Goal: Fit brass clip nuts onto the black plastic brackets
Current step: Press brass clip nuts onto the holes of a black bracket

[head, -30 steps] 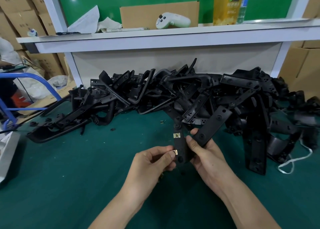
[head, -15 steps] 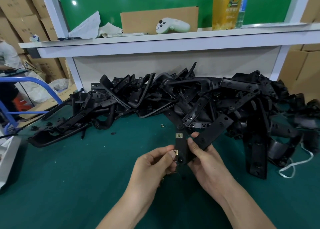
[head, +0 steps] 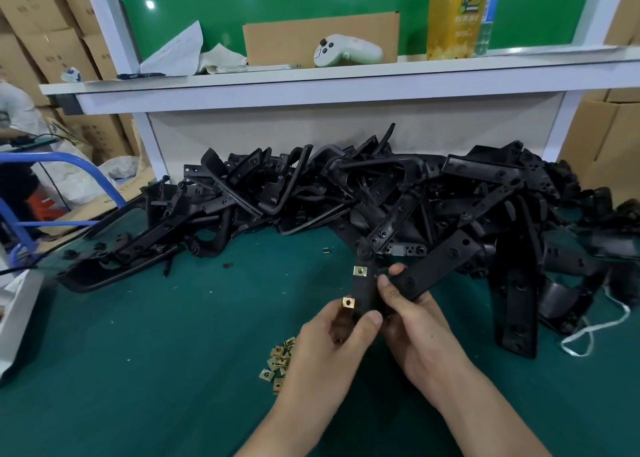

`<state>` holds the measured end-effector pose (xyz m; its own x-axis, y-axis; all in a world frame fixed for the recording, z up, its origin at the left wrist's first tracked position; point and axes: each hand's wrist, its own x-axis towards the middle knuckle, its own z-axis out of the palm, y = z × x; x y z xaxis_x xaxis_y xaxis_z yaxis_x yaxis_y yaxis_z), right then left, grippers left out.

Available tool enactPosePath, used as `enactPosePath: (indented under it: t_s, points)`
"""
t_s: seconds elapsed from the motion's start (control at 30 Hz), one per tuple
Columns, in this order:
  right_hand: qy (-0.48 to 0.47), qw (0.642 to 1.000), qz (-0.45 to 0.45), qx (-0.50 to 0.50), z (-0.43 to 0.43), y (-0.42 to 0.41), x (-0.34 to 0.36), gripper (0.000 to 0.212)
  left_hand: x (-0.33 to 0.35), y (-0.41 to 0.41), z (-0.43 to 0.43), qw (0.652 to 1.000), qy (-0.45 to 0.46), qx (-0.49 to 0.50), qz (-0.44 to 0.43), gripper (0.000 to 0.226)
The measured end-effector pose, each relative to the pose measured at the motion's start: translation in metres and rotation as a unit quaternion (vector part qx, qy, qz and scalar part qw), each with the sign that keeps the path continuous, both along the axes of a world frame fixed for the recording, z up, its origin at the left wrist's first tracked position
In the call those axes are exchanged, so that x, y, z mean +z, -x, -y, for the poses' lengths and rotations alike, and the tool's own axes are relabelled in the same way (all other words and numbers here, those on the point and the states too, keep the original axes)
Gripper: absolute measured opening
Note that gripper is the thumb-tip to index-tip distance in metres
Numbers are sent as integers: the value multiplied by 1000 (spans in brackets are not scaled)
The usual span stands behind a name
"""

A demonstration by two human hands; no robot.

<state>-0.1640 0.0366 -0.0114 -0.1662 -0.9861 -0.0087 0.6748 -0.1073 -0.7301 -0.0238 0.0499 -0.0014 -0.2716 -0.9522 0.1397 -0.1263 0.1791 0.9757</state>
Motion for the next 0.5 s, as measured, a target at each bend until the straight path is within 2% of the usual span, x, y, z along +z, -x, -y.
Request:
enactPosePath:
  t_s: [0.13, 0.3, 0.5]
  points:
    - [-3, 1000, -16, -4, -2, -6, 2, 15, -3, 2, -2, 996, 36, 60, 56, 20]
    - [11, 1000, -28, 5, -4, -11, 3, 15, -6, 2, -2, 988, 84, 111, 67, 26]
    - [9, 999, -31, 3, -4, -11, 4, 16, -8, 2, -1, 986, 104, 118, 64, 29]
